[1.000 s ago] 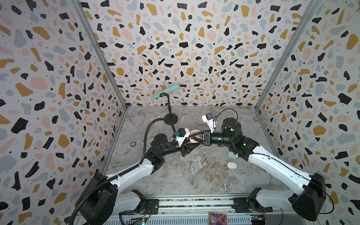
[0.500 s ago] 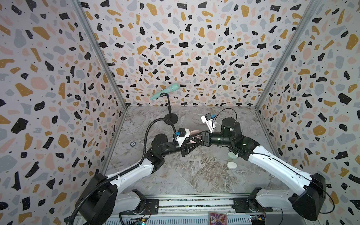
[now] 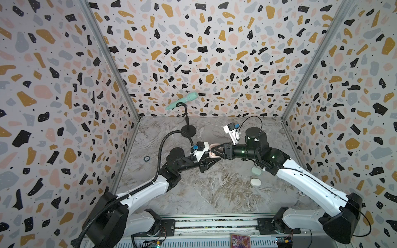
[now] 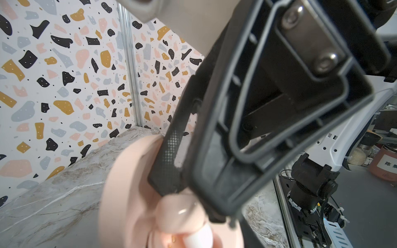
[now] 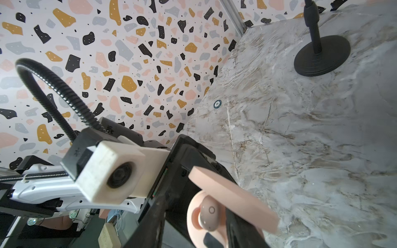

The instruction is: Insert the wireless bluetooth earbuds into the charging case

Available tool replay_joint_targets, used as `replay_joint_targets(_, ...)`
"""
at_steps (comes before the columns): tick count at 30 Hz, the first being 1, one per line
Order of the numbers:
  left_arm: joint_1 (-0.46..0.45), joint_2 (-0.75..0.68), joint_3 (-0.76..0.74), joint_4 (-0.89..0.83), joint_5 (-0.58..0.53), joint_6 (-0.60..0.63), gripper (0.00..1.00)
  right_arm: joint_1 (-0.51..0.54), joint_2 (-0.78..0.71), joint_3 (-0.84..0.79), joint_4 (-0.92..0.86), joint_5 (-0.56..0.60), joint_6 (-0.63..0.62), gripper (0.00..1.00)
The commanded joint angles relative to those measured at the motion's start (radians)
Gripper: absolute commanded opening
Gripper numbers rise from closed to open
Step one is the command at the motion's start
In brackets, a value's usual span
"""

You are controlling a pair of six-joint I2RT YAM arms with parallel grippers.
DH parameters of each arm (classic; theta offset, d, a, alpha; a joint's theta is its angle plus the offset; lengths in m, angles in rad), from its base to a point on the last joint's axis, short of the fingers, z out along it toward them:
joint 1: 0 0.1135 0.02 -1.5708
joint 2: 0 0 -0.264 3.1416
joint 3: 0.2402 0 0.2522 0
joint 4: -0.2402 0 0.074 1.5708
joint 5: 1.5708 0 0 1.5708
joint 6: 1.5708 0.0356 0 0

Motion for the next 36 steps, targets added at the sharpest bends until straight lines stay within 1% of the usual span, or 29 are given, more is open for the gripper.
replay_joint_targets(1, -0.002, -0.023, 0.034, 0.065, 0.010, 0.019, 0.34, 0.009, -0.024, 0.059, -0.074, 0.019, -0.030, 0.47)
replay_joint_targets(15, -0.002, -0.028, 0.033, 0.056, 0.010, 0.023, 0.34, 0.041, -0.006, 0.080, -0.105, 0.006, -0.023, 0.47)
replay_joint_targets(20, -0.002, -0.029, 0.033, 0.058, 0.010, 0.025, 0.34, 0.043, -0.018, 0.106, -0.144, 0.038, -0.034, 0.48)
replay_joint_targets(23, -0.002, -0.027, 0.033, 0.057, 0.008, 0.025, 0.34, 0.043, -0.018, 0.166, -0.218, 0.062, -0.063, 0.48)
replay_joint_targets(30, -0.002, -0.026, 0.032, 0.056, 0.008, 0.026, 0.34, 0.038, 0.005, 0.334, -0.452, 0.123, -0.134, 0.51)
replay_joint_targets(33, -0.002, -0.024, 0.032, 0.059, 0.011, 0.024, 0.34, 0.013, 0.021, 0.361, -0.480, 0.137, -0.148, 0.53)
replay_joint_targets(36, -0.002, -0.021, 0.033, 0.063, 0.017, 0.018, 0.34, -0.028, 0.049, 0.358, -0.455, 0.133, -0.149, 0.53)
